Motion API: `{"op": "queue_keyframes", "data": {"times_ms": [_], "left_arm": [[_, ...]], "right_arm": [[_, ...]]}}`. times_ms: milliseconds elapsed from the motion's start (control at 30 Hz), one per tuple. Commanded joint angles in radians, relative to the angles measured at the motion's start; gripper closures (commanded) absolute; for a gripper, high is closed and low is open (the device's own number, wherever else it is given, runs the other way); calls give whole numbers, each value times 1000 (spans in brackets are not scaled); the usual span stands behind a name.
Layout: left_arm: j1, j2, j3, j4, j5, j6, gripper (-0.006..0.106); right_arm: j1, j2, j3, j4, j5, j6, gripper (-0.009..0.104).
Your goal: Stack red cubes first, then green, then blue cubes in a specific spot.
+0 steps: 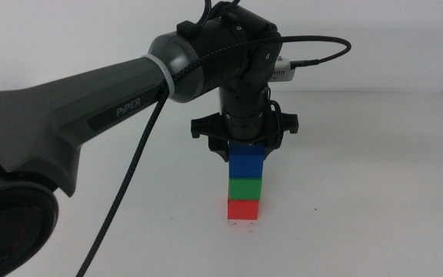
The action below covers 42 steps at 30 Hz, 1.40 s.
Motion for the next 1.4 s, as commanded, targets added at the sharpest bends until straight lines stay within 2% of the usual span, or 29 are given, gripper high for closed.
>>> {"op": "queue_keyframes", "data": {"times_ms": [0,33,67,167,300,500,767,833,1067,1233,1333,1367], "left_arm": [[-1,-4,-10,-4,-2,-4,50],[-1,-4,-10,3,-2,-4,36],[-1,-4,-10,3,-2,-4,31],[-1,-4,-10,10,-2,-2,18],[-1,-4,-11,22,-2,35,7],[-1,-80,-11,24,-2,61,7],[-1,-306,-11,137,-2,95,7],[-1,-372,-11,141,-2,123,7],[5,-602,-11,267,-2,416,7],[86,-775,43,235,-2,600,7],[196,-905,143,201,-2,610,7],[255,-963,199,163,-2,638,7]], "right_arm": [[3,-5,4,-7,-4,-8,13],[3,-5,4,-7,-4,-8,13],[3,-5,4,-7,-4,-8,13],[3,-5,4,-7,-4,-8,13],[3,-5,4,-7,-4,-8,13],[3,-5,4,-7,-4,-8,13],[3,-5,4,-7,-4,-8,13],[3,-5,4,-7,-4,-8,13],[3,-5,4,-7,-4,-8,13],[3,-5,4,-7,-4,-8,13],[3,-5,4,-7,-4,-8,13],[3,-5,4,-7,-4,-8,13]]}}
